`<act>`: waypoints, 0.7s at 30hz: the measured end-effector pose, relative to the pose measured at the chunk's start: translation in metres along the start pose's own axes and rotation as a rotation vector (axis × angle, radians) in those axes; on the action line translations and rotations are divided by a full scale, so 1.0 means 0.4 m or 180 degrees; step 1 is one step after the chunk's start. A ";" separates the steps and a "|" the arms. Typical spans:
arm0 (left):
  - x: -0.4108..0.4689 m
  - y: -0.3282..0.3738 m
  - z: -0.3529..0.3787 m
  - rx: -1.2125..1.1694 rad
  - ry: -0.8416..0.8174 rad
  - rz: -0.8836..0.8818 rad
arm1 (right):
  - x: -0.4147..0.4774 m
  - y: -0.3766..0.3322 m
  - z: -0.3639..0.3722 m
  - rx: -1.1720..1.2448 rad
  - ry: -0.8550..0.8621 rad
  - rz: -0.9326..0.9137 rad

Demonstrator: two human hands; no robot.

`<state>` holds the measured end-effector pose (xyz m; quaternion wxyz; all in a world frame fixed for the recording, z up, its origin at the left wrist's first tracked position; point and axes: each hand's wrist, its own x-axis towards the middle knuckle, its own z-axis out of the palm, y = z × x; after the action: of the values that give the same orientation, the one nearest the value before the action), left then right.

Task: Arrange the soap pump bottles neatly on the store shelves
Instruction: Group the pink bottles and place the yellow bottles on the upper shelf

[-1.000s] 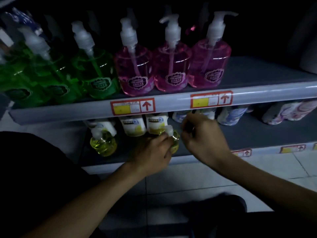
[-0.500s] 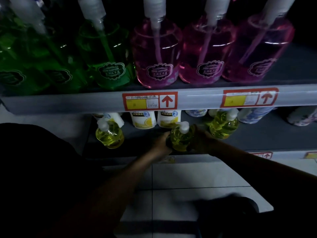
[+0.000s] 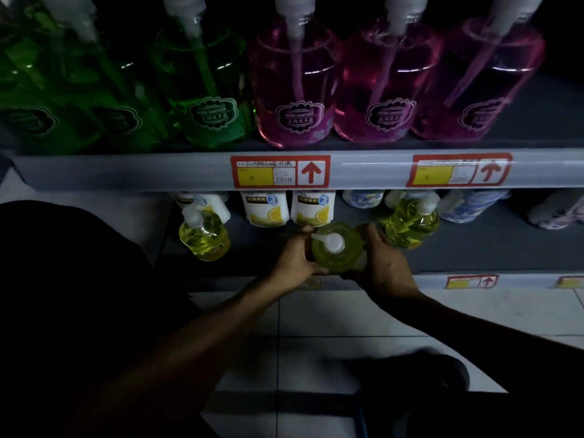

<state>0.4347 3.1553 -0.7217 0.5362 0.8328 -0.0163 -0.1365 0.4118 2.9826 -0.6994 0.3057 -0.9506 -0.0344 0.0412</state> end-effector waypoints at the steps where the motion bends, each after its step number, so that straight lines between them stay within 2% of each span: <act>1: -0.012 0.015 -0.004 -0.0109 -0.0052 -0.0012 | -0.019 0.000 -0.021 0.0082 0.0037 -0.0048; 3: -0.039 0.042 -0.012 -0.0188 -0.0240 0.0062 | -0.060 0.002 -0.067 0.0269 0.0126 -0.0156; 7: -0.113 0.131 -0.021 -0.0189 -0.0489 0.0557 | -0.158 -0.013 -0.175 0.0764 0.0356 -0.0421; 11: -0.175 0.263 -0.024 -0.0388 -0.0302 0.1034 | -0.211 -0.054 -0.270 0.1469 0.0652 -0.0412; 15: -0.221 0.382 -0.049 -0.0783 -0.0115 0.1246 | -0.218 -0.112 -0.345 0.2058 0.0978 -0.0701; 21: -0.254 0.548 -0.107 -0.0908 -0.0132 0.1535 | -0.179 -0.197 -0.434 0.2240 0.1721 -0.1105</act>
<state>0.3735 3.1178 -0.4870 0.6645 0.7180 -0.2057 -0.0229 0.3546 2.9395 -0.5086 0.6094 -0.7462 -0.0958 -0.2502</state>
